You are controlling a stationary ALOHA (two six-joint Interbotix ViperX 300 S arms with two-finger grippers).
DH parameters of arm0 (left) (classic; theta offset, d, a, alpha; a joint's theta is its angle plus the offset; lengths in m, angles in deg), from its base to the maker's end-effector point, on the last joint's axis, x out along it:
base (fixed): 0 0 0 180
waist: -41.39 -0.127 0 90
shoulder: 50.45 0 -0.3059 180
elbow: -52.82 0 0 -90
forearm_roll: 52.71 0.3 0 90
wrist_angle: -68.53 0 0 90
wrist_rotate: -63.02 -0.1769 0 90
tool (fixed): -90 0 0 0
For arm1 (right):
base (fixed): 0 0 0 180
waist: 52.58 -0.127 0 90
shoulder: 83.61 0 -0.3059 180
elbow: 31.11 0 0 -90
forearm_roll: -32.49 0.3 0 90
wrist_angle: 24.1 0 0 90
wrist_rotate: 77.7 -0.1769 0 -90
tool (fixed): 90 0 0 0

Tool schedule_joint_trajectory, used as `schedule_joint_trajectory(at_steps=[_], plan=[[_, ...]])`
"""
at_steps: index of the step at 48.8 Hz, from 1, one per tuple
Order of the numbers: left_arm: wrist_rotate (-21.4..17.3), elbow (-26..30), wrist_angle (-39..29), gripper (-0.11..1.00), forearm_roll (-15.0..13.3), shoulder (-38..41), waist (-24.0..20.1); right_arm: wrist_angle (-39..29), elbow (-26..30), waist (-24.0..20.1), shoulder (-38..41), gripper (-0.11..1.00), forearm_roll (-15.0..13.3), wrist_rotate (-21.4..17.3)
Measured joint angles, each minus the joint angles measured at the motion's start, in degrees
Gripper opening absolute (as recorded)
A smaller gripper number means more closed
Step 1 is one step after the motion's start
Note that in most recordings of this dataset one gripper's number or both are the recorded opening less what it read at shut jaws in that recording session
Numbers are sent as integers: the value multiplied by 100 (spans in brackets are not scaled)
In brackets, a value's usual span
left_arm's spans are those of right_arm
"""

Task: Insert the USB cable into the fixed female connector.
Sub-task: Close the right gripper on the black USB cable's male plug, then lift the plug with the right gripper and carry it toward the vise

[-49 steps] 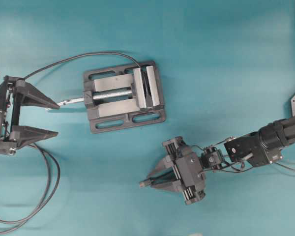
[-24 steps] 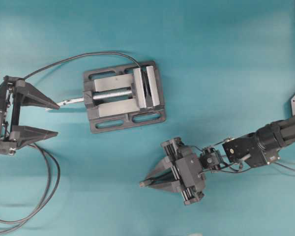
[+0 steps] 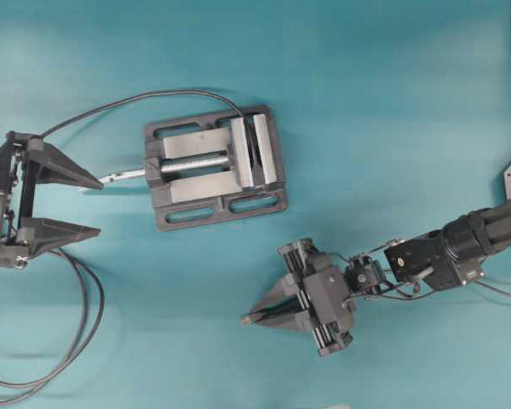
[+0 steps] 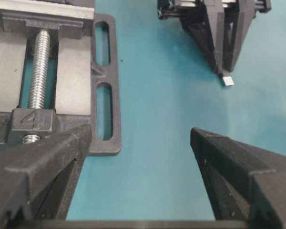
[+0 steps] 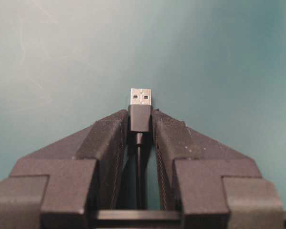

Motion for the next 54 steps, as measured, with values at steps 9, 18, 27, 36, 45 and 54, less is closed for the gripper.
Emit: schedule_joint_trajectory(at_steps=[9,18,27,36,45,54], plan=[[0,-132,0,100,-9,-9,0,97,-35,-9,0,21,9,9],[0,-413,-141,100,0,-352,0,211,-176,0,-62,21,18,9],[0,-756,-510,100,0,-923,0,62,-308,44,-378,21,255,26],[79,-1072,-738,100,-9,-1415,0,-237,-396,35,-694,21,729,62],[325,-1389,-545,100,-9,-1670,0,-132,-422,-44,-844,21,1529,246],[835,-1591,-519,100,9,-1775,0,-26,-404,-369,-844,21,2856,1090]])
